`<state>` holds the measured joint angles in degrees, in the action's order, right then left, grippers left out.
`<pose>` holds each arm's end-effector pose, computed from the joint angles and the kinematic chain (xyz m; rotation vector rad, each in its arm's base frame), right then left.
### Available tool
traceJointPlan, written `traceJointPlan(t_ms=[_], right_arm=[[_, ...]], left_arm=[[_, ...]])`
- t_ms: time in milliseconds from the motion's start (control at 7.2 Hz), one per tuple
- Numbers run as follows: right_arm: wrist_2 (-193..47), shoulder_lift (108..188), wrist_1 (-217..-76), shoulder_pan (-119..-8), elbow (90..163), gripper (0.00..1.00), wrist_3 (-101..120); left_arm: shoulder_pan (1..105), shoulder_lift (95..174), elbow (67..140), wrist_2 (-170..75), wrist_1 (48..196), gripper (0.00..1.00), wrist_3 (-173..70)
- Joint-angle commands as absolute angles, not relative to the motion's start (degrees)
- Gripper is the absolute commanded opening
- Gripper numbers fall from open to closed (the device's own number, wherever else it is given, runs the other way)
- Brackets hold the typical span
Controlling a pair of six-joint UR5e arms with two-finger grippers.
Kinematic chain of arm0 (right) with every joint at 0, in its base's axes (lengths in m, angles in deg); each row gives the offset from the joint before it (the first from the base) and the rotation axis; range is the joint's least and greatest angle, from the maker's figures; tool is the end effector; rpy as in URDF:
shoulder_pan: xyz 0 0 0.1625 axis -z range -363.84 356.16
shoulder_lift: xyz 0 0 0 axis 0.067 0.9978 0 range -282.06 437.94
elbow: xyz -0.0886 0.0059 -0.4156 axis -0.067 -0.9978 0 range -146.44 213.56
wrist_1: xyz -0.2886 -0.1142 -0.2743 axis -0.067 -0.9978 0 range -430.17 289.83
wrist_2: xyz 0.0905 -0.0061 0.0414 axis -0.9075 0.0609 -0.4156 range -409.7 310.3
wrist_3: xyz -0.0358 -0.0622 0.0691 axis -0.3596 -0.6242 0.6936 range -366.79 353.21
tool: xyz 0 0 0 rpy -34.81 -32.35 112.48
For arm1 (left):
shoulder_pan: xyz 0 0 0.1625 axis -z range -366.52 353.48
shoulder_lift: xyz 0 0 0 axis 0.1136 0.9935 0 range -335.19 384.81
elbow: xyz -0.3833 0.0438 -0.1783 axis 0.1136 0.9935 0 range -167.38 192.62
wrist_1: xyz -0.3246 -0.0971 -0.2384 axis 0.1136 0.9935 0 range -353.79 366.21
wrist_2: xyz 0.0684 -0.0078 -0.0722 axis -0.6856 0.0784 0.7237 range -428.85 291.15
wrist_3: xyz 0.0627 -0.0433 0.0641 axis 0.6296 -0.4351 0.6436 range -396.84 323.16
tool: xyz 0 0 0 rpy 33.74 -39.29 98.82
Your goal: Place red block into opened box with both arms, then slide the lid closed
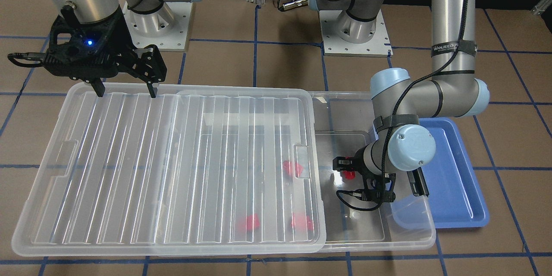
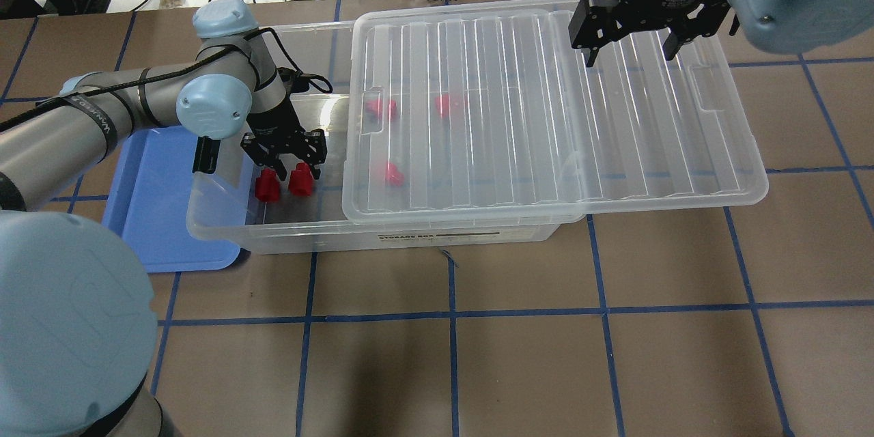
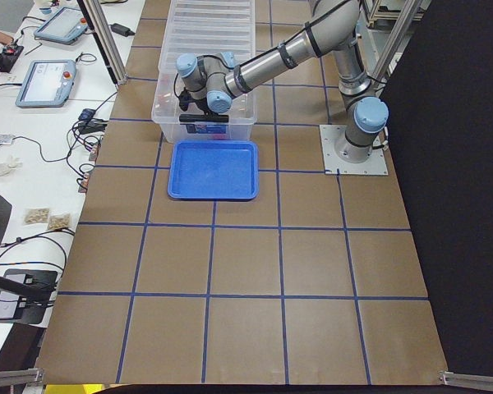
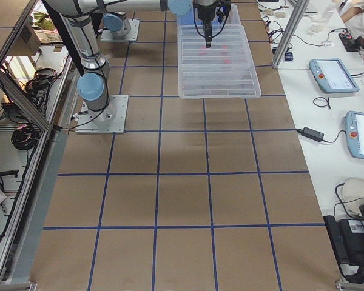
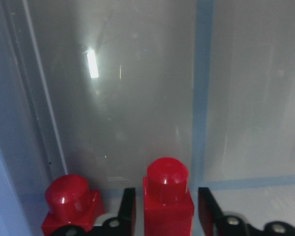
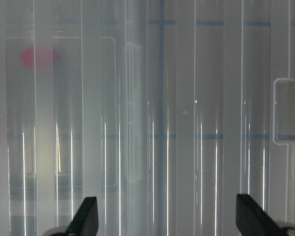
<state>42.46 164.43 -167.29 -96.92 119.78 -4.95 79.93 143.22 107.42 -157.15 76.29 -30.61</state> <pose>0.1579 -0.5222 0.5027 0.0296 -3.1030 0.2026 -0.0987 -0.6119 0.2017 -0.0667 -3.0716 -0.3529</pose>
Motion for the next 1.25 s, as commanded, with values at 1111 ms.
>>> traceJointPlan(t_ms=[1111], right_arm=[[42.5, 164.4, -167.4, -96.2, 119.8, 1.0, -5.2]], left_arm=[[80.1, 120.7, 93.9, -158.7, 100.2, 1.0, -30.7]])
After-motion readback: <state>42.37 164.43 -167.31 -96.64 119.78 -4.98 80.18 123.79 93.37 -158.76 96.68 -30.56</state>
